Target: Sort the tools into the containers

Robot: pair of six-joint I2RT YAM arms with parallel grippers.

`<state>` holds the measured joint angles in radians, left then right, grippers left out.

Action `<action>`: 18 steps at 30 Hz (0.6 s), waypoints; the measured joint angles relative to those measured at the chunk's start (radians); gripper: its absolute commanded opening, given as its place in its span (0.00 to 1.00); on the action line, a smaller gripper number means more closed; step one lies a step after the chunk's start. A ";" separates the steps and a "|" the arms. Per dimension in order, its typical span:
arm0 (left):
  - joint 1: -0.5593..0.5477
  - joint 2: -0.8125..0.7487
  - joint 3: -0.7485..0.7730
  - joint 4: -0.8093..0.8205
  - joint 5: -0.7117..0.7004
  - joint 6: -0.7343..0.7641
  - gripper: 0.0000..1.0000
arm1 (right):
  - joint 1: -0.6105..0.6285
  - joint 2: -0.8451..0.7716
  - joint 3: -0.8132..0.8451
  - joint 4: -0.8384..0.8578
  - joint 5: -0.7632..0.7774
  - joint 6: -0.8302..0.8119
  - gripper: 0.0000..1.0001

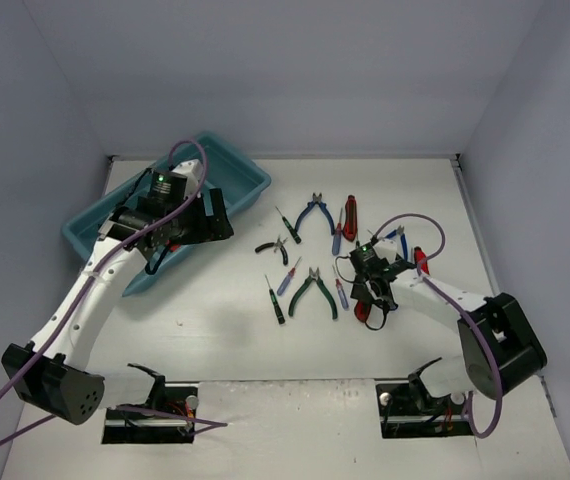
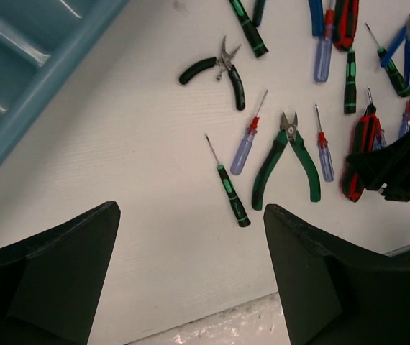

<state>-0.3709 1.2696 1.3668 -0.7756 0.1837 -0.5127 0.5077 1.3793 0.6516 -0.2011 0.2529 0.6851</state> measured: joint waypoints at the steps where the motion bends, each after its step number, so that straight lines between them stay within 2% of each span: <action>1: -0.012 -0.001 -0.004 0.002 0.005 -0.001 0.79 | 0.002 -0.021 0.000 -0.004 0.001 -0.005 0.00; 5: -0.082 -0.002 -0.006 0.038 0.026 -0.042 0.79 | 0.027 -0.155 0.048 -0.040 -0.009 -0.076 0.00; 9: -0.171 -0.004 -0.013 0.138 0.039 -0.093 0.79 | 0.068 -0.256 0.187 -0.035 -0.037 -0.167 0.00; 13: -0.239 0.000 -0.030 0.258 0.043 -0.145 0.79 | 0.109 -0.301 0.296 -0.007 -0.102 -0.269 0.00; 18: -0.297 0.038 -0.039 0.411 0.039 -0.188 0.79 | 0.124 -0.311 0.348 0.010 -0.223 -0.368 0.00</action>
<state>-0.6677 1.3079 1.3274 -0.3650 0.2230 -0.7006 0.6319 1.0679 0.9993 -0.1909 0.0296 0.3169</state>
